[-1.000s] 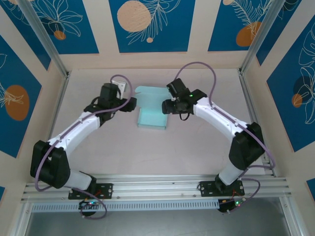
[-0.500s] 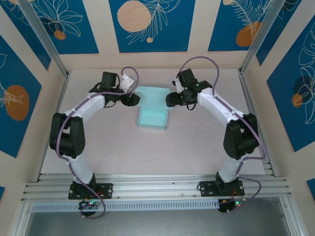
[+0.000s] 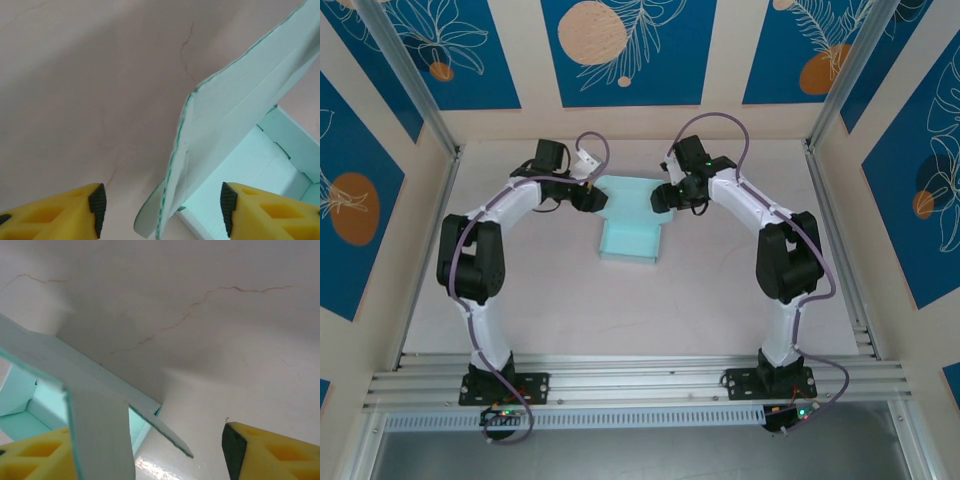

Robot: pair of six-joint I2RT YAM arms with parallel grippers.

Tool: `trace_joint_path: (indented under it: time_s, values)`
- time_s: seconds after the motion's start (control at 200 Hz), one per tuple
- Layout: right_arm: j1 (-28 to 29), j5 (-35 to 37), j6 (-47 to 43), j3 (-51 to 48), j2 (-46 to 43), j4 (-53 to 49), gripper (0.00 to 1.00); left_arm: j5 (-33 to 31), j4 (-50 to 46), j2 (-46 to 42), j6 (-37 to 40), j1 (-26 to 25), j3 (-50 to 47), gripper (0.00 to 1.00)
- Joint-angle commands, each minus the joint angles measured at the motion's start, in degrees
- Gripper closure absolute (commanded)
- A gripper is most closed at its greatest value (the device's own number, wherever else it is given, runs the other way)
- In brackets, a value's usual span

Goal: Fold the paper box

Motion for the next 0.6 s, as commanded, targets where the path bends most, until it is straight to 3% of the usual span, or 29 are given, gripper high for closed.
trace_joint_path:
  time_s: [0.0,0.26,0.45,0.595]
  values:
    - [-0.32,-3.00,-1.15,2.57,1.22,-0.18,0.39,1.50,-2.52,1.91,1.37,0.15,2.29,0.44]
    - [0.02,-2.28,0.57,3.51,1.97,-0.05,0.67,-1.50,-2.65,1.93,1.39,-1.25,2.40,0.76]
    - [2.09,4.41,3.74,2.68,0.81,0.55,0.75,-7.28,1.75,-0.76,-5.73,-2.97,-0.33,0.93]
    - [4.52,11.99,6.15,2.42,0.56,0.87,0.82,-11.91,6.90,-3.57,-11.35,-5.29,-4.58,0.99]
